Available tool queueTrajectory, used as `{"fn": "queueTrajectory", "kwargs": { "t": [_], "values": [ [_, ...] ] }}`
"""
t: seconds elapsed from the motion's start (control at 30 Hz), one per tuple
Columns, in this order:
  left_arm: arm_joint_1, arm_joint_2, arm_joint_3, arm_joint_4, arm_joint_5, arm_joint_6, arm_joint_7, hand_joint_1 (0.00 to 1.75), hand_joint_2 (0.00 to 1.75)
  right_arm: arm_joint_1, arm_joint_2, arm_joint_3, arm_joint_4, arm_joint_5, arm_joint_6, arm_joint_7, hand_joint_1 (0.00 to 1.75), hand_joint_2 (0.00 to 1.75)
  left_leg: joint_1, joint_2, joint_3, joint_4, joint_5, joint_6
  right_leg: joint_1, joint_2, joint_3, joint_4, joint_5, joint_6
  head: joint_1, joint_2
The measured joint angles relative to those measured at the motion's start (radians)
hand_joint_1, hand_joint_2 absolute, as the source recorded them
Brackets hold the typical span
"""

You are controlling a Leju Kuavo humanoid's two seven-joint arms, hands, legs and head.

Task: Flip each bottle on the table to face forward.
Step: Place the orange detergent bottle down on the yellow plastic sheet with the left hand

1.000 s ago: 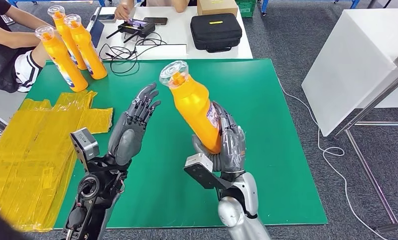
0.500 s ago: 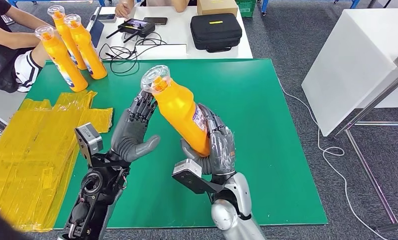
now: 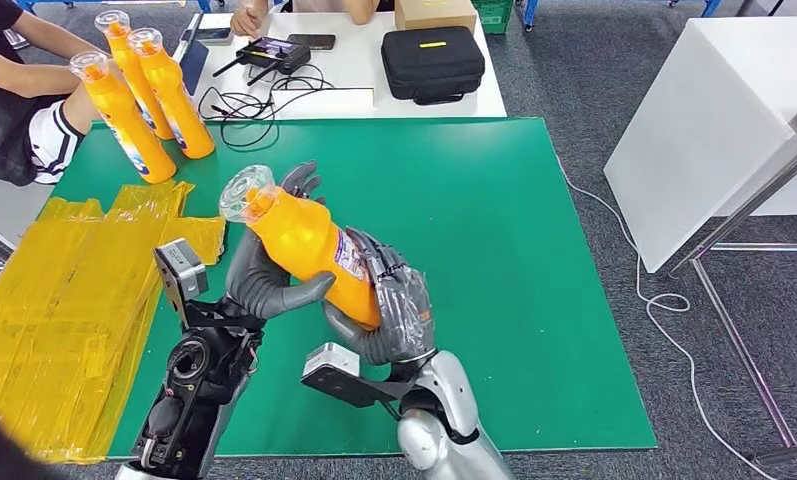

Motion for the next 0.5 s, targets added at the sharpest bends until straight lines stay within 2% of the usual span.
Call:
{"fn": "queueTrajectory", "kwargs": {
  "t": [0.3, 0.43, 0.5],
  "values": [
    [-0.006, 0.006, 0.024, 0.047, 0.028, -0.007, -0.018, 0.02, 1.75, -0.045, 0.023, 0.045, 0.112, 0.018, -0.003, -0.003, 1.75, 1.75, 0.0, 0.0, 0.0, 0.0, 0.0, 0.0, 0.0, 0.0, 0.0, 0.0, 0.0, 0.0, 0.0, 0.0],
    [-0.005, 0.006, 0.034, 0.059, 0.03, -0.007, -0.021, 1.7, 1.75, -0.061, 0.027, 0.053, 0.15, 0.001, -0.012, -0.015, 1.75, 1.75, 0.0, 0.0, 0.0, 0.0, 0.0, 0.0, 0.0, 0.0, 0.0, 0.0, 0.0, 0.0, 0.0, 0.0],
    [-0.005, 0.006, 0.038, 0.065, 0.031, -0.006, -0.024, 1.75, 1.75, -0.066, 0.029, 0.056, 0.168, -0.016, -0.025, -0.022, 1.75, 1.75, 0.0, 0.0, 0.0, 0.0, 0.0, 0.0, 0.0, 0.0, 0.0, 0.0, 0.0, 0.0, 0.0, 0.0]
  ]
}}
